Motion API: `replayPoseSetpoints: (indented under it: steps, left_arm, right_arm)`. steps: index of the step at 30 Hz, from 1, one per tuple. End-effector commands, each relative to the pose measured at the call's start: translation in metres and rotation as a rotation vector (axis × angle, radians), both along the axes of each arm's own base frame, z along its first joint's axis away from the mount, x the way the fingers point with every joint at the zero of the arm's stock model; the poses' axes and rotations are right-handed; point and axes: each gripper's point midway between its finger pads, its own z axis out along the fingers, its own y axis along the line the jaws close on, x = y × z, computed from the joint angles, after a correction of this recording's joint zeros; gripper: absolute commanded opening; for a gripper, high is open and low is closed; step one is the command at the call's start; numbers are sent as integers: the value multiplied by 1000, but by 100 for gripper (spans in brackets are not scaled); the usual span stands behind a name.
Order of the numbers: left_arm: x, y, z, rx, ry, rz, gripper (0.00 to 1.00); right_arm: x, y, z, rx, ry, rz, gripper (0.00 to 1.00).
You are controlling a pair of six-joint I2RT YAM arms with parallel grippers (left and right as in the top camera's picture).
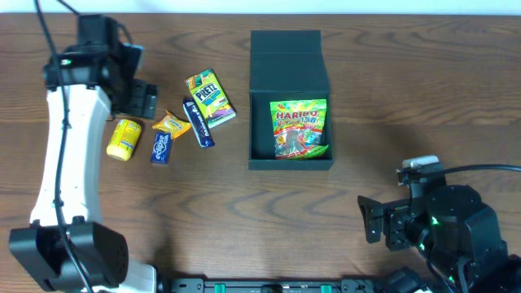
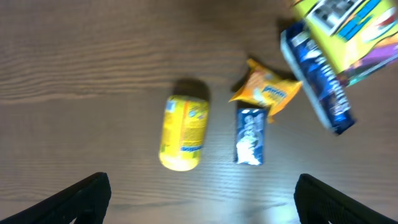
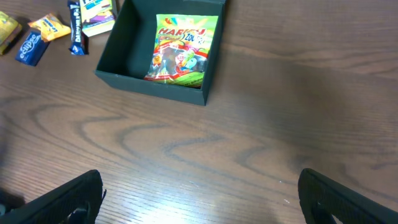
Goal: Pack container
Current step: 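Move left gripper back and grasp the yellow candy tub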
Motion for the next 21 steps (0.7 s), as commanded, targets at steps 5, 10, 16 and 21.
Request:
replayPoseSetpoints:
  steps: [5,10,16,21]
  left_arm:
    - [0,31,-43,-77,122,-20,95]
    - [1,45,-86,-106,225,0,95]
    - [-6,53,-135,-146,354,28,95]
    - [-9,57,-165,-141,425,33,95]
  right_arm:
    - [1,-3,3,-8,-12,-6,99]
    - [1,-3,3,-7,-12,-7,99]
    - [1,-3,3,-7,-12,-7,99]
    - [1,-3,3,-7,-12,-7,99]
